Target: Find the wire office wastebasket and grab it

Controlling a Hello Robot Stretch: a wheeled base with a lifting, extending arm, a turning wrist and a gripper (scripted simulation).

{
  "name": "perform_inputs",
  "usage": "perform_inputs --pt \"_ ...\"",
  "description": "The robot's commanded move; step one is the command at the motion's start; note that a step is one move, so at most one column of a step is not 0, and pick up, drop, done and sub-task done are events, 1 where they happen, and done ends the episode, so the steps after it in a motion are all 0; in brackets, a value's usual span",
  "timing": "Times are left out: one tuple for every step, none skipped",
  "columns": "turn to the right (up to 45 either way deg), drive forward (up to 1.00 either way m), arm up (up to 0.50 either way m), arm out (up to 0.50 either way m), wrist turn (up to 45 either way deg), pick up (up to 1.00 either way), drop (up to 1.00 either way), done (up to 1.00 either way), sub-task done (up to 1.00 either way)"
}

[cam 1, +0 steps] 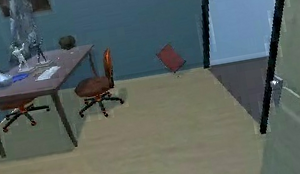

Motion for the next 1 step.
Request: perform_inputs --pt "6.0 0.0 0.0 0.0 0.0 0.0 0.0 0.0 0.0"
